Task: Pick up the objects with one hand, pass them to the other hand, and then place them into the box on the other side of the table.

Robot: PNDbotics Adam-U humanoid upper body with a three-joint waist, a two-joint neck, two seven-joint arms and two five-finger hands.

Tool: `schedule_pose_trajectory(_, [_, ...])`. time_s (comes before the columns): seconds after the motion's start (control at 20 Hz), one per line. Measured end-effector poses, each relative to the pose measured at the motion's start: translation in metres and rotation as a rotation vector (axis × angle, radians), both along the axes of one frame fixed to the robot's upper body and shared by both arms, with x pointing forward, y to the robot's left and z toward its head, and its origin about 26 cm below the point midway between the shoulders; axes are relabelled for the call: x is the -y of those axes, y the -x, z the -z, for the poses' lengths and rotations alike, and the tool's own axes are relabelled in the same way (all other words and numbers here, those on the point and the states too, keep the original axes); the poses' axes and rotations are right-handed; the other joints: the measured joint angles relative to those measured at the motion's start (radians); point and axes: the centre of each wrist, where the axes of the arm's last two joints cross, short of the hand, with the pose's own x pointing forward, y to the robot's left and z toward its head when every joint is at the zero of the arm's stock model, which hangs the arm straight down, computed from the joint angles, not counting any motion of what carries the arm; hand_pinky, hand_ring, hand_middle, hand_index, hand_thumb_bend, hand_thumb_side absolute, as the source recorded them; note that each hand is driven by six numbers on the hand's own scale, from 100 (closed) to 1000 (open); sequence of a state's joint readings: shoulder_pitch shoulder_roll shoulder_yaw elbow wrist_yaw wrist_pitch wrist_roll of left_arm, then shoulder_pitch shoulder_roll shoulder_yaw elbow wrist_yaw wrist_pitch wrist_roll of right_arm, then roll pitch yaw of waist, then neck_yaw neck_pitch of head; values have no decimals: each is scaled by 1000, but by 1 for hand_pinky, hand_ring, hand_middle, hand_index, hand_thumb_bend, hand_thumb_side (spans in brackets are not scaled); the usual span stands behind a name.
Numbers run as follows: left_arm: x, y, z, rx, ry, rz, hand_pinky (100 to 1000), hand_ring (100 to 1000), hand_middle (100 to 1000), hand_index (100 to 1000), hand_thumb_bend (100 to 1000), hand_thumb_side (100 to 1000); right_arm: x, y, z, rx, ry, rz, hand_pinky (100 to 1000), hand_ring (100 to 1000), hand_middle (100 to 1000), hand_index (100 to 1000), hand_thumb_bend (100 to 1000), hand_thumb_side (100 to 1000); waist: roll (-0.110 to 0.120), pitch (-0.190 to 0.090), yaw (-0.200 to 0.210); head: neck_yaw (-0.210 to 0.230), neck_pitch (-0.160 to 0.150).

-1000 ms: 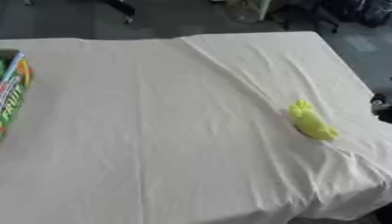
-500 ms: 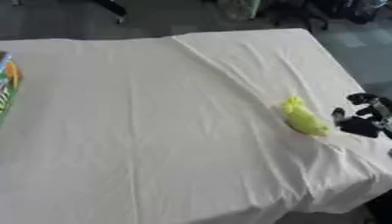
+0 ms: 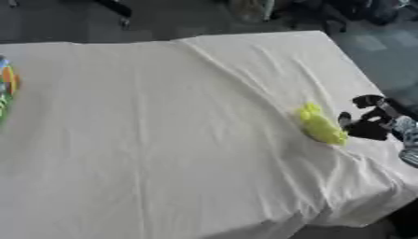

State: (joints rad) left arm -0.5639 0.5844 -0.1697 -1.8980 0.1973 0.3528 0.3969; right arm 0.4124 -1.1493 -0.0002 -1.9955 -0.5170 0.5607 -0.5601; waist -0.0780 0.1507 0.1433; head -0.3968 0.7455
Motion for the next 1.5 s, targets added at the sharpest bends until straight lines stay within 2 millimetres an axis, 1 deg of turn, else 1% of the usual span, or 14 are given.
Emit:
schedule_pose_trajectory(0.15, [0, 0, 0, 0, 0, -1, 868, 794, 740, 850, 121, 759, -1, -4, -5, 4, -11, -7, 854, 835, 865, 903, 100, 280, -1, 0, 0, 4, 0])
schedule_pose_trajectory(0.2, [0, 0, 0, 0, 0, -1, 868, 794, 740, 850, 121, 759, -1, -5, -6, 4, -17, -8, 854, 837, 866, 908, 100, 250, -1, 0, 1, 4, 0])
schedule_pose_trajectory(0.3, [0, 0, 0, 0, 0, -1, 868, 793, 739, 850, 121, 761, -2, -6, -7, 1, -33, -11, 853, 837, 865, 908, 100, 236, -1, 0, 2, 4, 0])
schedule_pose_trajectory(0.45, [0, 0, 0, -1, 0, -3, 868, 793, 739, 850, 121, 762, -4, -6, -6, -11, -56, -14, 850, 834, 857, 902, 100, 277, -1, 0, 3, 4, 0])
schedule_pose_trajectory(0.6, [0, 0, 0, -1, 0, -4, 869, 793, 739, 851, 120, 760, -6, -6, -3, -28, -75, -17, 848, 826, 840, 865, 100, 327, -2, 0, 3, 4, 1])
schedule_pose_trajectory(0.85, [-1, -1, 1, -4, 0, -6, 869, 792, 738, 850, 120, 762, -7, -5, -1, -48, -94, -17, 848, 825, 840, 870, 100, 341, -2, 0, 4, 2, 6])
schedule_pose_trajectory(1.0, [-1, -1, 1, -5, 0, -7, 870, 791, 737, 850, 121, 763, -7, -5, -1, -56, -103, -18, 849, 826, 843, 879, 100, 371, -3, 0, 5, -1, 9])
schedule_pose_trajectory(1.25, [-1, -1, 1, -5, 0, -8, 870, 791, 737, 849, 121, 764, -7, -6, -2, -71, -111, -21, 849, 824, 843, 884, 130, 440, -6, 1, 6, -2, 9])
schedule_pose_trajectory(1.5, [-1, -1, 1, -6, -1, -9, 871, 790, 736, 849, 122, 766, -7, -6, -2, -81, -126, -19, 849, 826, 841, 886, 188, 455, -10, 3, 7, -3, 9])
